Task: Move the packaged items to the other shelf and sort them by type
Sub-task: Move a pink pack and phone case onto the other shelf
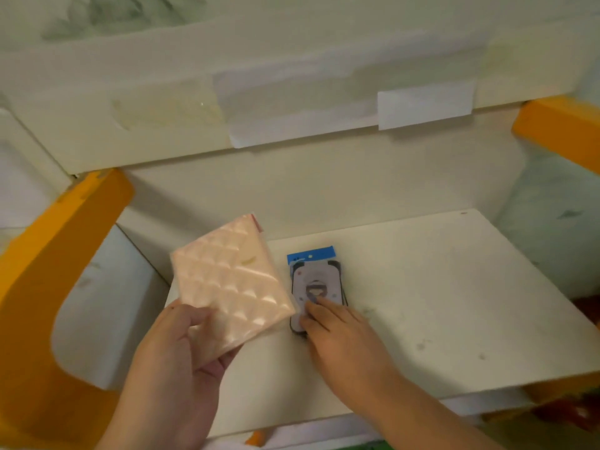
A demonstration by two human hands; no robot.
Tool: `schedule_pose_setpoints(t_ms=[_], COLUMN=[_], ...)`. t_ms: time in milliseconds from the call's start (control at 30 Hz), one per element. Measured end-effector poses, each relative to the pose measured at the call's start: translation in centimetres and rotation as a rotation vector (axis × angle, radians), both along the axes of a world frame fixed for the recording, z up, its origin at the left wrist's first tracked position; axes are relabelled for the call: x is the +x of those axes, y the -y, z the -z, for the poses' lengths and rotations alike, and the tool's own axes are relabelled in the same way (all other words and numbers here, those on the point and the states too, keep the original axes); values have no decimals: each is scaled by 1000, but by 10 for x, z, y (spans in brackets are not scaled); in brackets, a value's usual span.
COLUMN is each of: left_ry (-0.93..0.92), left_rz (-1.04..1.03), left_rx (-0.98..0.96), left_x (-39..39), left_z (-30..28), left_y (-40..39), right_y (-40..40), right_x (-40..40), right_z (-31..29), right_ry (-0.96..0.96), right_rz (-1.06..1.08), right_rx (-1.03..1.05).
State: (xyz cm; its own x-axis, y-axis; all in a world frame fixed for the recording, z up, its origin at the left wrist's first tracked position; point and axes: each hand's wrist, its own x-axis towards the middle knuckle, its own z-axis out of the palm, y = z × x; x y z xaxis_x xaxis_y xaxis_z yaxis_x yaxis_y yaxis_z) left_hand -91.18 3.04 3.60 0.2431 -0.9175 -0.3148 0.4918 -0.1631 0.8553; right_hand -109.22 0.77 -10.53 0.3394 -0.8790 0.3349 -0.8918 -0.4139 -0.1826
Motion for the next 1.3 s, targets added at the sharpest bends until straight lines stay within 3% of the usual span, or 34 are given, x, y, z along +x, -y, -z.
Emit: schedule_pose_setpoints(t_ms=[300, 533, 867, 1067, 1300], left_ry=[39, 131, 376, 631, 848], left_rz=[0, 116, 421, 452, 461], left_rx=[77, 98, 295, 255, 68], left_x=[-24, -54, -171, -195, -182], left_z=[4, 17, 57, 55, 44], left_y=[-5, 16, 66, 60, 39], right_y=[-4, -8, -64, -84, -81], right_x=[-28, -107, -195, -204, -204], right_z=[-14, -60, -92, -91, -88], right_ry=[122, 380, 273, 278, 296], right_rz=[-113, 216, 428, 454, 451], right_rx=[60, 30, 117, 120, 124])
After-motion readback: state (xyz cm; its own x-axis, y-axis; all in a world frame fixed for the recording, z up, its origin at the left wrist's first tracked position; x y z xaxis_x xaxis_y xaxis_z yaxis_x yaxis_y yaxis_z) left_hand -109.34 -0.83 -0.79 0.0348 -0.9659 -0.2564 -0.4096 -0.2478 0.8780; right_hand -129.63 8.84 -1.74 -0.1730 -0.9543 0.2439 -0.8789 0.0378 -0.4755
